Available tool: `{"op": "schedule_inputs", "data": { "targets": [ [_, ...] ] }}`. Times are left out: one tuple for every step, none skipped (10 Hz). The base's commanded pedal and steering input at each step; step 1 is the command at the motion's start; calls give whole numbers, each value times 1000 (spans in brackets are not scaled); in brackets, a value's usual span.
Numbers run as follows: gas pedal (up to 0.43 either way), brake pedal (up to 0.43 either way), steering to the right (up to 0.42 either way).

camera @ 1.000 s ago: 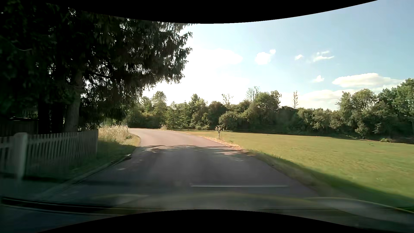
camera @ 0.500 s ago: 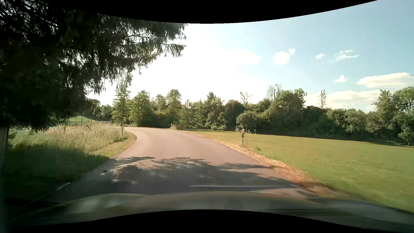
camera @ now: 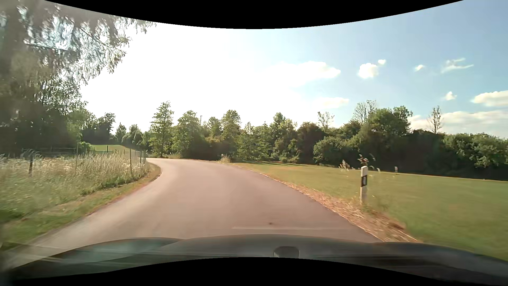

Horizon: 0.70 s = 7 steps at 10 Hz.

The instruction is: Follow the waypoints while adhering to traffic rules and regulations

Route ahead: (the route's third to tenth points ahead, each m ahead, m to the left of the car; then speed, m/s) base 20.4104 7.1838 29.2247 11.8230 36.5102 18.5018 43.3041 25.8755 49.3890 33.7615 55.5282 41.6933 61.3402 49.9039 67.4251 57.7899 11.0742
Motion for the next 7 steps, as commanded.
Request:
{"op": "schedule_inputs", "data": {
  "targets": [
    [67,6,-85],
    [67,6,-85],
    [67,6,-84],
    [67,6,-85],
    [67,6,-87],
    [67,6,-89],
    [67,6,-91]
  ]
}}
